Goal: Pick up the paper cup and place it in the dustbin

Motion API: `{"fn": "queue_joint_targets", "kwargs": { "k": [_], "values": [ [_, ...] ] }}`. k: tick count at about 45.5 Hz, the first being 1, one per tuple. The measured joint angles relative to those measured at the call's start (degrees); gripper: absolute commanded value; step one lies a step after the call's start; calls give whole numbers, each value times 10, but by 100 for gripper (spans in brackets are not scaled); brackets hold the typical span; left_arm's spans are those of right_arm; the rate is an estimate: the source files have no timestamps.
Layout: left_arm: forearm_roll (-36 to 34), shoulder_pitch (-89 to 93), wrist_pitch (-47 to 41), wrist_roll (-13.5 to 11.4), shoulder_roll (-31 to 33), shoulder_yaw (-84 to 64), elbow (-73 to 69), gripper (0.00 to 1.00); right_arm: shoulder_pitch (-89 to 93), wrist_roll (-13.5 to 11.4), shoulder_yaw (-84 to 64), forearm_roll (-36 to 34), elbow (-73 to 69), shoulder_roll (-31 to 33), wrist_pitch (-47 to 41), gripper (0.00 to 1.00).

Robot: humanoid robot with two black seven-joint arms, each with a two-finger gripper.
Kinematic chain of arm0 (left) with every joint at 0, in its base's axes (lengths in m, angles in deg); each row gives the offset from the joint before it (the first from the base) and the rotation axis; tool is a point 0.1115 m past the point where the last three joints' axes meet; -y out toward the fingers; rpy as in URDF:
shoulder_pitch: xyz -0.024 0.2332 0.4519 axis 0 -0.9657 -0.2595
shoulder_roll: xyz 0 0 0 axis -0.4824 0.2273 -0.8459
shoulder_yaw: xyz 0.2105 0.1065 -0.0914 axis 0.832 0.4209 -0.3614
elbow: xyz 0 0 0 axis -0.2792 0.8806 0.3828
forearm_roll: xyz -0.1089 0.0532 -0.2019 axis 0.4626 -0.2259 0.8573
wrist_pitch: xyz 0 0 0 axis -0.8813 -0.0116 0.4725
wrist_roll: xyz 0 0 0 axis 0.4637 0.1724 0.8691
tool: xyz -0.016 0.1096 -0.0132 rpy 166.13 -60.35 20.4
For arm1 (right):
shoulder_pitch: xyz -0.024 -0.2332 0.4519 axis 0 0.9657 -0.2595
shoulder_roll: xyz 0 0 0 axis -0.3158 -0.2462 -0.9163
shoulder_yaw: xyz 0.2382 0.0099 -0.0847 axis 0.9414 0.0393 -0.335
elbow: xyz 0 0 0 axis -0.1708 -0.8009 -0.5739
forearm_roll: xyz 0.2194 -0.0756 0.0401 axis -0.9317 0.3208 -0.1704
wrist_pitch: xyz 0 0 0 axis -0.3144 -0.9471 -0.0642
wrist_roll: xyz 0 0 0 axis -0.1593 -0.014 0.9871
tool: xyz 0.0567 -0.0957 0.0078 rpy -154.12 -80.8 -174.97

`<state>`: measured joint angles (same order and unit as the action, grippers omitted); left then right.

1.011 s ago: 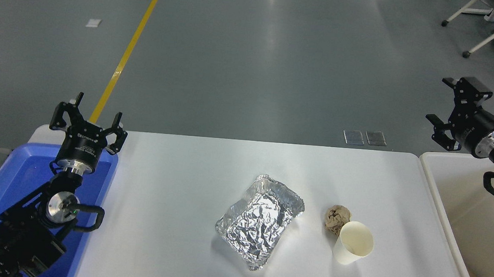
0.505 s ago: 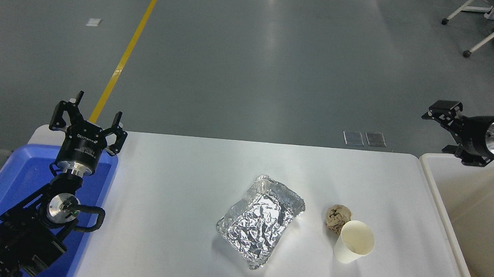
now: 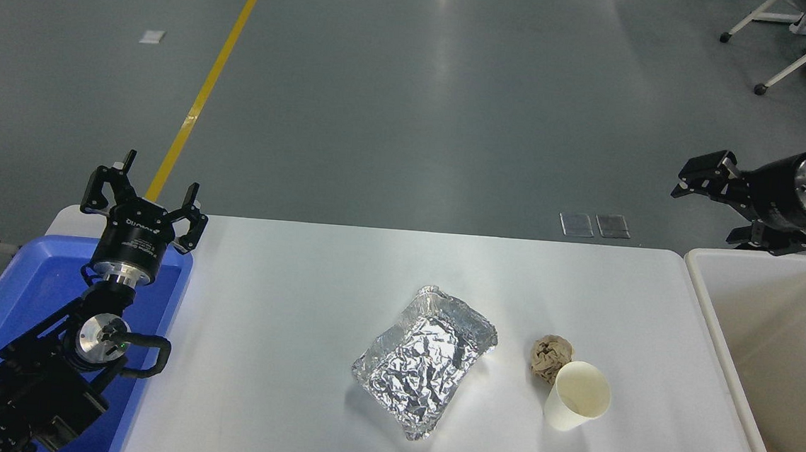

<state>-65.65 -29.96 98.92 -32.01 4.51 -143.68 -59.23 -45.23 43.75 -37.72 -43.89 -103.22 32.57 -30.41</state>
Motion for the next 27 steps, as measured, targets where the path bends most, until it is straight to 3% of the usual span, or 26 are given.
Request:
{"fn": "queue_joint_targets", "kwargs": {
  "k": [27],
  "values": [
    [0, 0, 0, 0, 0, 0, 0, 98, -80, -1, -10, 27, -98, -173, -51, 100]
  ]
}}
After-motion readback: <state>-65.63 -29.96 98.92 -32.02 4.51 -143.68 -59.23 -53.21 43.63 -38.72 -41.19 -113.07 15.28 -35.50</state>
